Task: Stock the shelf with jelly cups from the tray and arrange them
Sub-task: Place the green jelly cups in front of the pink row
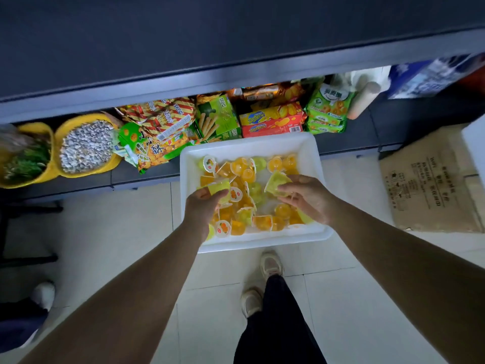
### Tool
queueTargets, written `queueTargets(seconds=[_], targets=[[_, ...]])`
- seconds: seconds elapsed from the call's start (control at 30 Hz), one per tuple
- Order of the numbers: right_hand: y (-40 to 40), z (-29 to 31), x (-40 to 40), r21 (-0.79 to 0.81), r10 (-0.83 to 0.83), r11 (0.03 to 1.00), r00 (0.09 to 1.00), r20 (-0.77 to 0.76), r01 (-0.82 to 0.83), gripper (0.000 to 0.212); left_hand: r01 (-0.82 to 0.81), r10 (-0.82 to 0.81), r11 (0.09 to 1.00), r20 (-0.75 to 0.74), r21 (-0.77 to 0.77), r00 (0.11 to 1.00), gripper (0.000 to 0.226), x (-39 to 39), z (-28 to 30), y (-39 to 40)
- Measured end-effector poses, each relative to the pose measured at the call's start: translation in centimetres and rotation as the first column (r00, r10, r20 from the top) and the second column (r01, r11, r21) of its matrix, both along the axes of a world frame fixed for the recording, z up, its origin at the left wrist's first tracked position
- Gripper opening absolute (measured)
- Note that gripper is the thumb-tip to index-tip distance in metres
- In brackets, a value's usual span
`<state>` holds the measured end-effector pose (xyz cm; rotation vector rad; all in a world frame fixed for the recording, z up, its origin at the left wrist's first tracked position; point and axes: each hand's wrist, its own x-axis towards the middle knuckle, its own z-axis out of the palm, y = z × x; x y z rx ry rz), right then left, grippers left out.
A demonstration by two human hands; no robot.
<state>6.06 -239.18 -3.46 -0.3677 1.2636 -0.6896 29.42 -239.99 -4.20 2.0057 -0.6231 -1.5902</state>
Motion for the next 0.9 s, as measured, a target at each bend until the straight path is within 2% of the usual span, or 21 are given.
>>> queueTargets(seconds=[0.07, 0.17, 0.2, 0.23, 0.3, 0.33, 0.43, 0.47, 0.6, 0.7, 0.83, 0.9], targets=[[-0.2, 4.1, -0.1, -0.038, -0.042, 0.998, 0.992, 0.12, 0.046, 0.036, 0.021, -0.023, 0.999, -0.043, -0.049, 0.999, 0.036, -0.2, 3.7, -0.5], [-0.7, 11.1, -0.5, -0.153, -0.035, 0.986, 0.976, 0.215, 0.069, 0.021, 0.086, -0.102, 0.98, -0.082, -0.18, 0.991, 0.017, -1.1, 10.5, -1.6], [-0.8, 13.6, -0.6, -0.19, -0.047, 0.977, 0.971, 0.236, 0.093, 0.019, 0.094, -0.117, 0.969, -0.086, -0.23, 0.989, 0.018, -1.5, 13.0, -1.8], [-1.0, 16.0, -0.8, -0.234, -0.053, 0.966, 0.968, 0.245, 0.112, 0.017, 0.106, -0.134, 0.954, -0.086, -0.279, 0.987, 0.032, -2.0, 15.6, -2.1], [-1.6, 21.1, -1.4, -0.328, -0.067, 0.932, 0.96, 0.271, 0.157, 0.022, 0.137, -0.188, 0.924, -0.113, -0.358, 0.976, 0.077, -3.4, 20.9, -2.6], [-1.9, 23.8, -1.6, -0.385, -0.06, 0.908, 0.96, 0.275, 0.167, 0.025, 0.165, -0.232, 0.903, -0.125, -0.397, 0.965, 0.078, -4.1, 23.7, -3.0], [-2.9, 32.1, -2.1, -0.552, -0.072, 0.814, 0.974, 0.214, 0.182, 0.035, 0.252, -0.347, 0.811, -0.087, -0.529, 0.934, 0.03, -6.4, 31.4, -4.6], [-3.3, 35.0, -2.4, -0.592, -0.095, 0.781, 0.976, 0.198, 0.197, 0.036, 0.263, -0.373, 0.771, -0.076, -0.58, 0.925, 0.024, -7.3, 34.2, -5.1], [-5.0, 45.5, -4.5, -0.721, -0.151, 0.651, 0.971, 0.185, 0.238, 0.04, 0.26, -0.395, 0.627, -0.011, -0.735, 0.919, 0.03, -9.9, 44.6, -7.0], [-6.6, 51.5, -7.0, -0.77, -0.256, 0.58, 0.957, 0.139, 0.267, 0.04, 0.243, -0.361, 0.524, 0.046, -0.816, 0.932, 0.03, -12.1, 50.7, -9.1], [-9.4, 56.7, -10.1, -0.834, -0.351, 0.501, 0.935, 0.048, 0.231, 0.03, 0.168, -0.268, 0.443, 0.049, -0.881, 0.962, 0.028, -15.4, 55.9, -12.5], [-11.5, 57.7, -11.5, -0.851, -0.383, 0.496, 0.923, -0.037, 0.172, 0.029, 0.141, -0.225, 0.428, 0.046, -0.893, 0.973, 0.027, -17.3, 57.0, -14.5]])
